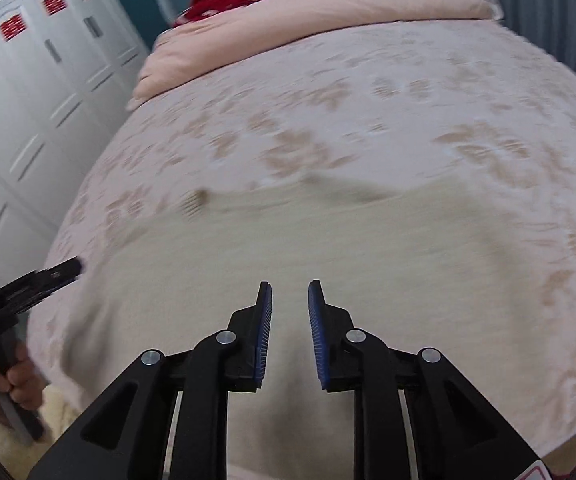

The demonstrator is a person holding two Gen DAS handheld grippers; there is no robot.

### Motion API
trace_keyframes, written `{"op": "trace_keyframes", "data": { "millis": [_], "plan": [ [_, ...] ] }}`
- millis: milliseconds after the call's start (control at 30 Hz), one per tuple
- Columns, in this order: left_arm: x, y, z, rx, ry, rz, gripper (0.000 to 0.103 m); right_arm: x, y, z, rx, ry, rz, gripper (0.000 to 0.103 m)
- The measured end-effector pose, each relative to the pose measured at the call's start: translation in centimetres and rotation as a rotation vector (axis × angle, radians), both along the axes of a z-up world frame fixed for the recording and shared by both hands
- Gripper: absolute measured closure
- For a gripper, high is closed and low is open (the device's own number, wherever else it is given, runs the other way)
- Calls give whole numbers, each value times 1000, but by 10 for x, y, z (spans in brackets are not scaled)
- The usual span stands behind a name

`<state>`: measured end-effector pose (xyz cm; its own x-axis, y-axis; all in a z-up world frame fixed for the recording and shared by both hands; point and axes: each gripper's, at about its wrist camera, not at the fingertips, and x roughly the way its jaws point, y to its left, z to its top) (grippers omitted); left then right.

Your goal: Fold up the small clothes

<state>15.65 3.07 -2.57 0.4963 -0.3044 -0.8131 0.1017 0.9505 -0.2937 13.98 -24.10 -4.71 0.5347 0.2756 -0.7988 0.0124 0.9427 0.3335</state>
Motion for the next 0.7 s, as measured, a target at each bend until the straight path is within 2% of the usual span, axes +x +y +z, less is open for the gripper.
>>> {"op": "trace_keyframes", "data": {
  "millis": [100,200,300,367,400,467,533,600,633,667,700],
  "plan": [
    [-10,-32,-25,77,58,-22,64,13,65,-24,8,42,115,88],
    [-18,-24,-50,138,115,1,64,14,66,-41,-26,83,92,92],
    [-26,5,-59,164,110,14,62,-7,6,-45,-45,96,-28,96],
    [-30,28,-62,133,110,25,62,-30,-51,-46,-38,108,-143,103],
    [-32,38,-63,107,114,28,62,-43,-80,-47,-30,115,-202,103],
    [-37,47,-64,80,108,23,62,-71,-130,-50,-114,146,-341,103],
    [-42,45,-63,98,91,20,62,-100,-168,-52,-30,143,-425,103],
    [-48,40,-58,109,82,35,63,-120,-184,-44,-73,172,-529,86],
    [-52,39,-54,98,83,43,57,-129,-185,-37,-103,155,-552,86],
    [-56,40,-49,79,81,51,53,-136,-185,-31,-81,124,-548,86],
    [-63,40,-44,60,73,61,45,-141,-185,-28,-43,106,-542,79]
  ]
}}
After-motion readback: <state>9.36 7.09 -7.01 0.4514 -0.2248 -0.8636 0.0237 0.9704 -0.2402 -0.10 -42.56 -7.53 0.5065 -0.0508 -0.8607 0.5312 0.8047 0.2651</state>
